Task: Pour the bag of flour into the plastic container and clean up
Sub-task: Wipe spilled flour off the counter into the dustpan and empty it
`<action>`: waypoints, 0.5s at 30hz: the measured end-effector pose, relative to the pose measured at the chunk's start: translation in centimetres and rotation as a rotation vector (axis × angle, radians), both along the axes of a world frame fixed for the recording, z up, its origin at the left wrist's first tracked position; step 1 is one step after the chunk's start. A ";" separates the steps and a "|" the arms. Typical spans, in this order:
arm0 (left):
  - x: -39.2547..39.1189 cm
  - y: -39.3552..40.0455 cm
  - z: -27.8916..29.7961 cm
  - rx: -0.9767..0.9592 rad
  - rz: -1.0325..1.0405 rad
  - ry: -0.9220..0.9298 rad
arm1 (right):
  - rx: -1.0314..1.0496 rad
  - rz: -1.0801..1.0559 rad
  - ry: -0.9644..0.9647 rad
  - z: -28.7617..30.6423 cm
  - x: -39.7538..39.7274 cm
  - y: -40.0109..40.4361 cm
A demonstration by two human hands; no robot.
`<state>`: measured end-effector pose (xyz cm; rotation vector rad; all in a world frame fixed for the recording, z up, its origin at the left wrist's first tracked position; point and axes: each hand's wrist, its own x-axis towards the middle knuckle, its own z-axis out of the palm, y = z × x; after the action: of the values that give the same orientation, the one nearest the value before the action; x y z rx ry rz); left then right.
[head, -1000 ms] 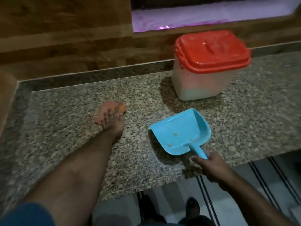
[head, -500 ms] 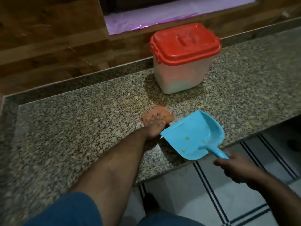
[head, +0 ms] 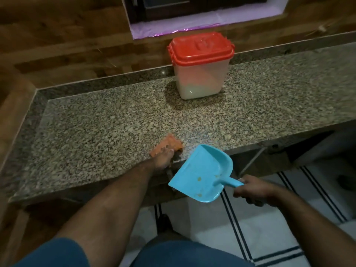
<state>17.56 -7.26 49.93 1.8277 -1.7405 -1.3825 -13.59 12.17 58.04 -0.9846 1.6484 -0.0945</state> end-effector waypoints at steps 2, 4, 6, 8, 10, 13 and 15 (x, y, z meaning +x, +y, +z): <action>-0.3 1.4 1.1 0.011 0.086 0.117 | 0.012 0.009 0.015 -0.7 0.0 1.1; 0.0 2.7 2.2 0.026 0.216 0.218 | 0.024 -0.012 0.001 -1.3 0.1 2.1; 0.7 3.0 3.0 0.011 0.316 0.260 | 0.033 -0.035 -0.014 -1.7 0.4 3.1; 1.1 3.3 4.0 -0.039 0.344 0.253 | 0.050 -0.050 -0.016 -2.1 0.9 4.3; 1.9 3.6 4.7 -0.059 0.367 0.251 | 0.068 -0.067 -0.016 -2.8 1.7 5.3; 2.9 3.5 4.7 -0.061 0.373 0.199 | 0.061 -0.073 -0.009 -3.3 3.0 5.6; 3.8 3.2 4.4 -0.094 0.365 0.153 | 0.057 -0.058 -0.033 -3.0 3.5 5.4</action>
<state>21.35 -4.03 54.38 1.8220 -1.2943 -1.2330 -10.08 17.56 55.00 -0.8878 1.6409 -0.1023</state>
